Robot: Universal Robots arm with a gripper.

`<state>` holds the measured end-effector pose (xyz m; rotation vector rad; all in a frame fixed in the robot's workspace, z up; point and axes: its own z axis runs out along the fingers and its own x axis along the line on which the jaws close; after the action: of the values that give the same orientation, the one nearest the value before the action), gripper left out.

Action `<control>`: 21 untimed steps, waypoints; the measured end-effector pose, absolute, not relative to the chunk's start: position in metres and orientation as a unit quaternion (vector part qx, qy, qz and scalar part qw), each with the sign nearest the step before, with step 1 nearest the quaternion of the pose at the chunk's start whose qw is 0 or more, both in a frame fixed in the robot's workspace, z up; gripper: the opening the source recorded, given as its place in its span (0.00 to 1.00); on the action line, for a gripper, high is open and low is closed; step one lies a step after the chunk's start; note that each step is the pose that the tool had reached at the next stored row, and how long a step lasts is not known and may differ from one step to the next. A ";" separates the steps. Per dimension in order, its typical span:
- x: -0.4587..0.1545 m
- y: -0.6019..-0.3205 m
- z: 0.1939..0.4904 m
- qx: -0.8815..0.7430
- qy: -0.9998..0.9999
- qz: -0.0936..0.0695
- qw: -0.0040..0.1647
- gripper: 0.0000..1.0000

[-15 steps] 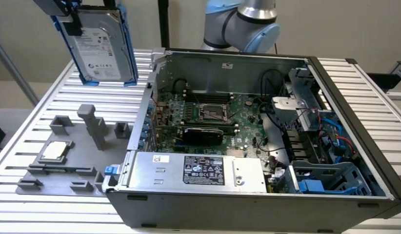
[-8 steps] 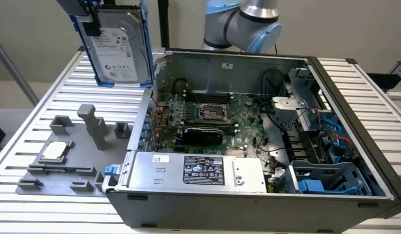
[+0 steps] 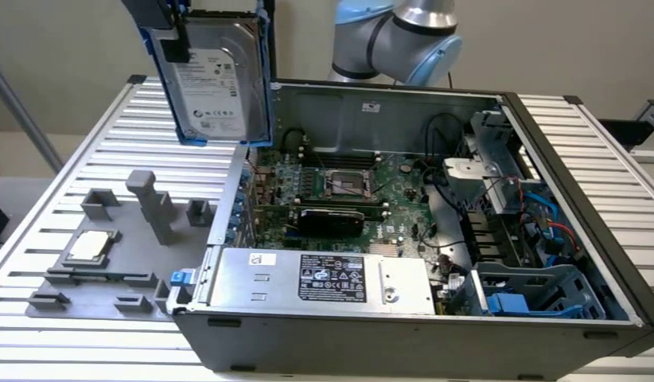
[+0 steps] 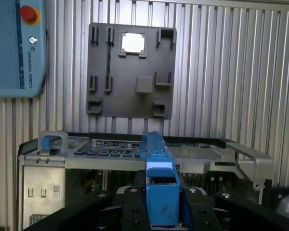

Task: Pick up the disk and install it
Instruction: 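Pick up the disk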

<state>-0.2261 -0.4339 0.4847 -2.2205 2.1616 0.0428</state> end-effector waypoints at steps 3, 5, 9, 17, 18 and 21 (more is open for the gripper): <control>-0.213 -0.438 0.485 -0.716 0.697 0.014 0.021 0.00; -0.203 -0.441 0.485 -0.716 0.697 0.014 0.021 0.00; -0.185 -0.446 0.485 -0.716 0.697 0.014 0.021 0.00; -0.149 -0.456 0.485 -0.716 0.697 0.014 0.021 0.00; -0.144 -0.457 0.485 -0.716 0.697 0.014 0.021 0.00; -0.131 -0.461 0.485 -0.716 0.697 0.014 0.021 0.00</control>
<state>-0.1305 -0.4612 0.4847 -2.2207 2.1618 0.0438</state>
